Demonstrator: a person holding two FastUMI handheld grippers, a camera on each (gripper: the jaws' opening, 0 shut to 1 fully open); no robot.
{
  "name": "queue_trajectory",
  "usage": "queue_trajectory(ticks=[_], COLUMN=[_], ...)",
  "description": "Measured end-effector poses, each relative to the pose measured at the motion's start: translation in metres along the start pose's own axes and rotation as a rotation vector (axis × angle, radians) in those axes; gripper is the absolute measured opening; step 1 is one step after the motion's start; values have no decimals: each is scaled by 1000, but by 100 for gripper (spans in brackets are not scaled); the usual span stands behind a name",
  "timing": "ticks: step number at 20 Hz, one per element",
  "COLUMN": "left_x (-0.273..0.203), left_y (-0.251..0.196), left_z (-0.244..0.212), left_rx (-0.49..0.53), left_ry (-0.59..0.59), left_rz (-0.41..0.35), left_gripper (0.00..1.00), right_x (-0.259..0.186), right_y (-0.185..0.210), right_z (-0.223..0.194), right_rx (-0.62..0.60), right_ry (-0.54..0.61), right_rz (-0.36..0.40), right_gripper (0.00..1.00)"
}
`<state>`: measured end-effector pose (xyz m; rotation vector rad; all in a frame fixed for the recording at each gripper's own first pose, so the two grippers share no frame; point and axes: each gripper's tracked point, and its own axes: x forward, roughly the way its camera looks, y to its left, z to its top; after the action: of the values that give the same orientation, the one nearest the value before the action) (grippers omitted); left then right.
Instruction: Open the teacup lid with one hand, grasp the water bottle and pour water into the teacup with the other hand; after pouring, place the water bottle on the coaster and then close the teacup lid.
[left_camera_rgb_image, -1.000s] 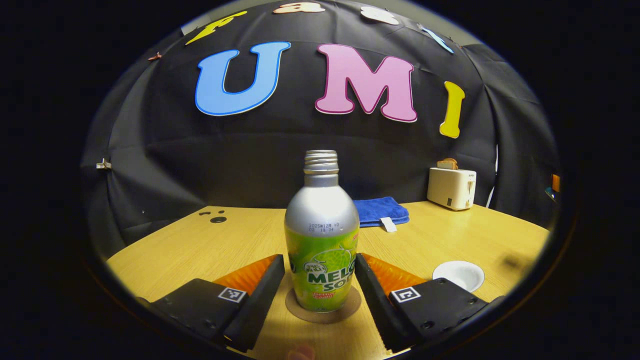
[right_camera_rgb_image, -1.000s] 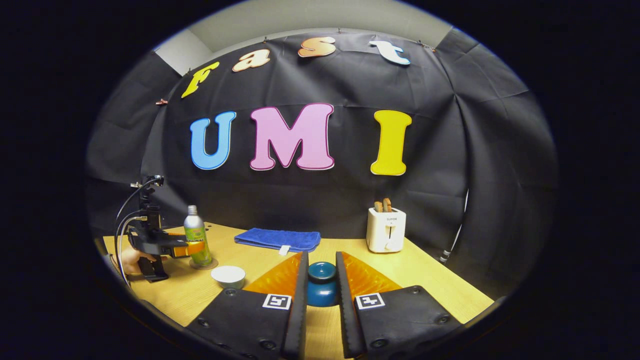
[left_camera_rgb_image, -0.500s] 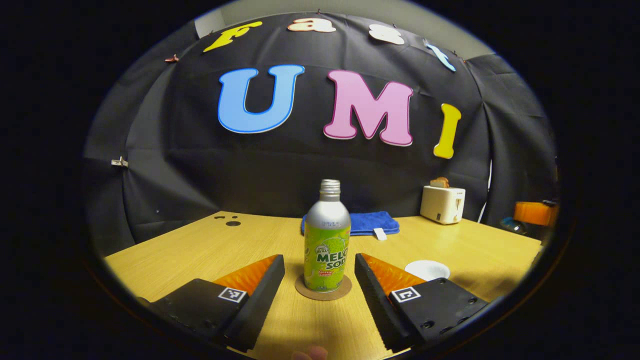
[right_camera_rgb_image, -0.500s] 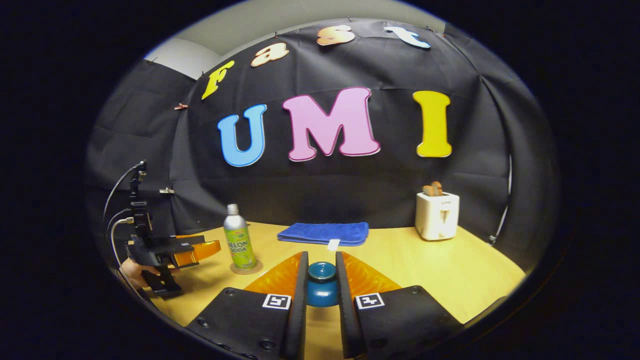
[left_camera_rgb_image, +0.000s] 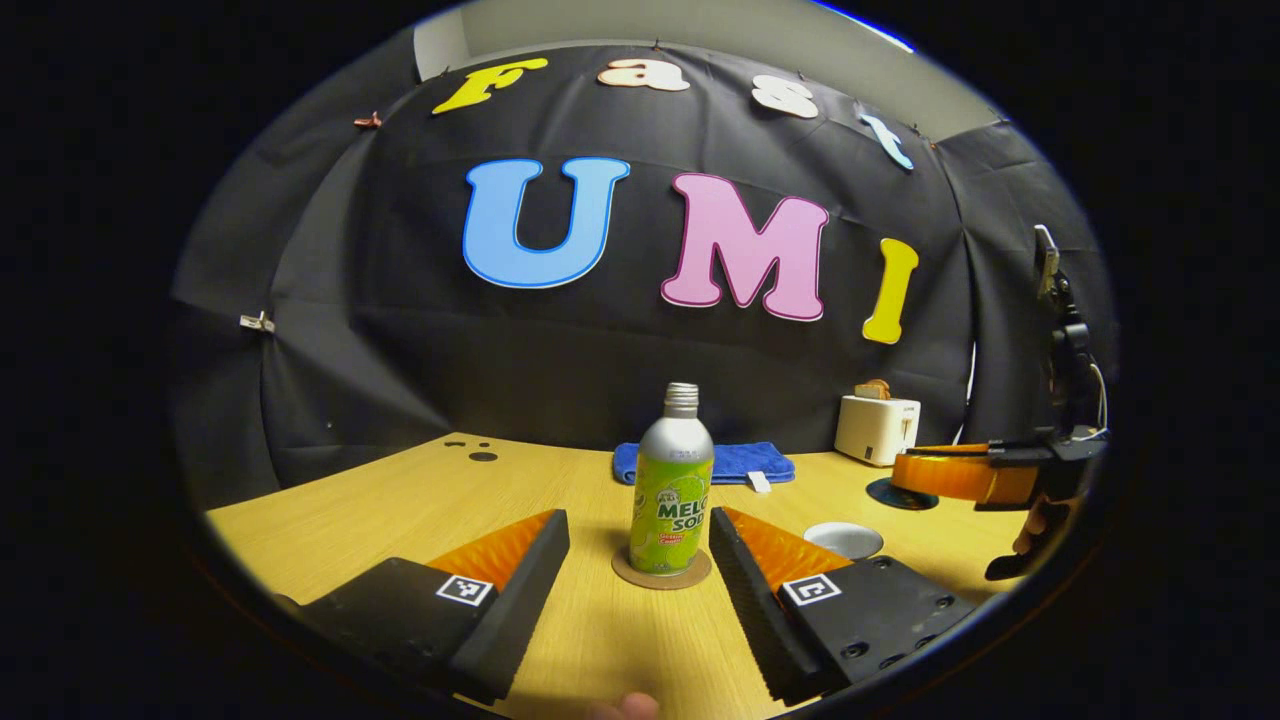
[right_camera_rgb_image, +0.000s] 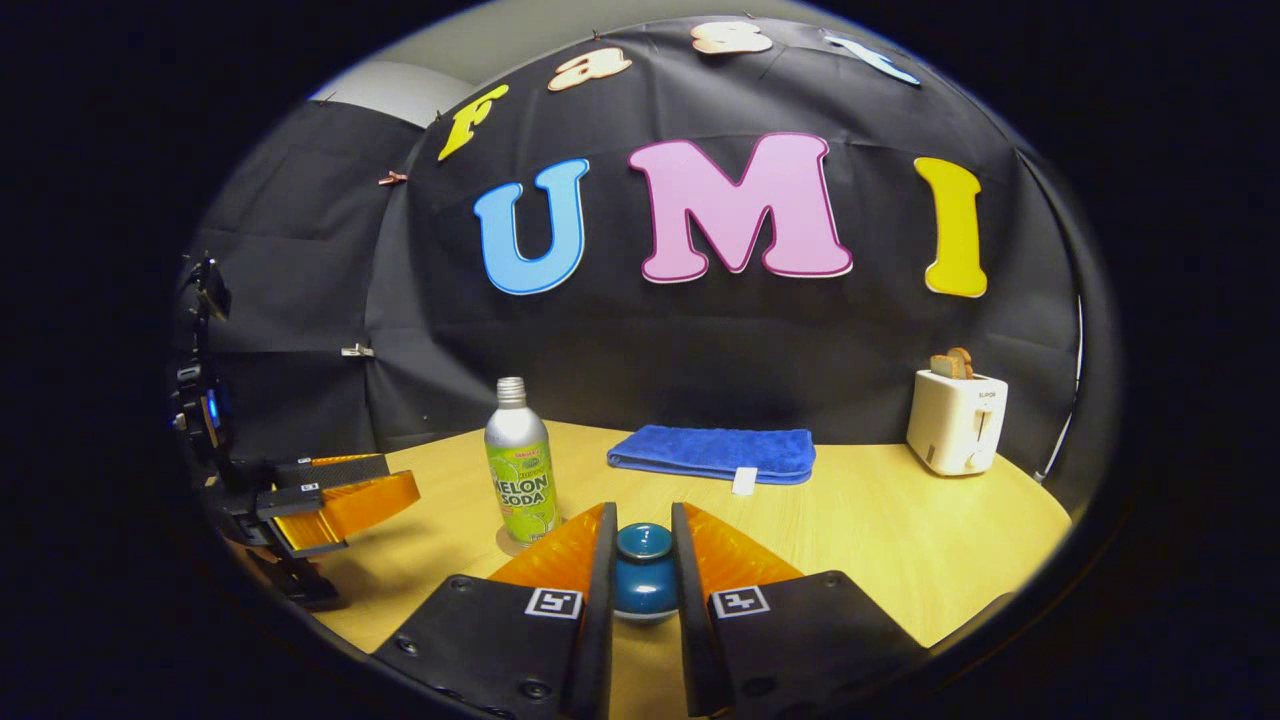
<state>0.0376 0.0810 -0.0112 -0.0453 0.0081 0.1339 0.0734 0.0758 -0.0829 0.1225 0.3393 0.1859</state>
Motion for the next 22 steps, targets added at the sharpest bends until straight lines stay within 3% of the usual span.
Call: queue_trajectory(ticks=[4,6,7,8,9,10,11,14,15,17,18,22], left_x=[0,-2,-3,-4,-4,-5,-5,-5,-4,-4,-4,-2], left_y=[-1,-2,-2,-1,1,1,-1,2,2,4,5,5], left_z=[3,10,13,15,15,16,16,14,12,12,12,10], left_rx=[-17,8,21,27,27,24,20,15,16,15,14,8], left_ry=[-4,-16,-25,-31,-35,-36,-35,-28,-25,-21,-22,-18], left_rz=[-8,-17,-20,-18,-15,-19,-23,-24,-23,-22,-22,-26], left_gripper=[93,93,94,94,93,93,93,93,93,93,93,93], right_x=[16,21,23,24,26,27,28,30,31,33,34,37], right_y=[-1,1,1,0,0,-3,-4,-4,-4,-4,-3,1], right_z=[-19,-28,-31,-34,-36,-38,-39,-41,-43,-45,-47,-53], right_rx=[-1,1,-2,-6,-9,-10,-8,-4,-5,-16,-22,-38], right_ry=[50,69,77,82,88,91,93,99,104,111,113,128], right_rz=[-17,-14,-17,-19,-23,-28,-30,-34,-33,-36,-36,-32], right_gripper=[32,27,32,27,37,27,32,32,27,37,32,30])
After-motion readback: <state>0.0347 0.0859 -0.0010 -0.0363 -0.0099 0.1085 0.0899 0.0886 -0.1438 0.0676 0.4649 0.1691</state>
